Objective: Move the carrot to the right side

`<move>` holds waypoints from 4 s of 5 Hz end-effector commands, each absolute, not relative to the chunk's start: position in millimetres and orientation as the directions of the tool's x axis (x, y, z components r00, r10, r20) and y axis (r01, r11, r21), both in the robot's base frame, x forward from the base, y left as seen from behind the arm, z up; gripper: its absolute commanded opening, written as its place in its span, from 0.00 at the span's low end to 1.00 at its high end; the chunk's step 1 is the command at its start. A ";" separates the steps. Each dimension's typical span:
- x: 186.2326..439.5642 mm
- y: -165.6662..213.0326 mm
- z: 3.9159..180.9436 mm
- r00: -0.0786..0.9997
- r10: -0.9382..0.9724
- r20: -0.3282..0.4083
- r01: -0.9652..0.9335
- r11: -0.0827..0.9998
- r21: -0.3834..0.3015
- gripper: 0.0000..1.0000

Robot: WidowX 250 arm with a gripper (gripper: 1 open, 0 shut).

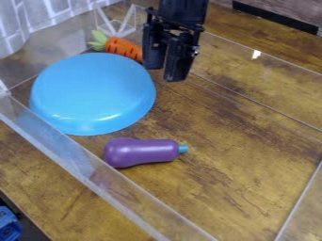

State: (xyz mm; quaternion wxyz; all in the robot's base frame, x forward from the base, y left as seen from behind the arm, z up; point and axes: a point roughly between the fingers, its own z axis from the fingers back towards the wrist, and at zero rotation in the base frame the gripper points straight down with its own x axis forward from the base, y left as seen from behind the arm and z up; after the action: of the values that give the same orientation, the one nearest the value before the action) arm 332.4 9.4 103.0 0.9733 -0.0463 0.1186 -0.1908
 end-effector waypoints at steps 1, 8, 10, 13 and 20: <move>333.1 2.1 121.8 0.878 -0.450 -0.163 0.438 0.893 -0.105 0.00; 340.5 18.1 95.6 0.773 -0.610 -0.175 0.604 0.792 -0.091 1.00; 345.4 26.4 105.7 0.696 -0.697 -0.170 0.693 0.715 -0.095 1.00; 384.4 40.1 113.4 0.751 -0.635 -0.182 0.631 0.771 -0.088 0.00; 443.2 79.6 117.2 0.848 -0.492 -0.196 0.499 0.866 -0.012 0.00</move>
State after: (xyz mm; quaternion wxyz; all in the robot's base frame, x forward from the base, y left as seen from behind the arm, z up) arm 443.8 66.4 74.5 0.9532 -0.0016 0.1428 -0.2664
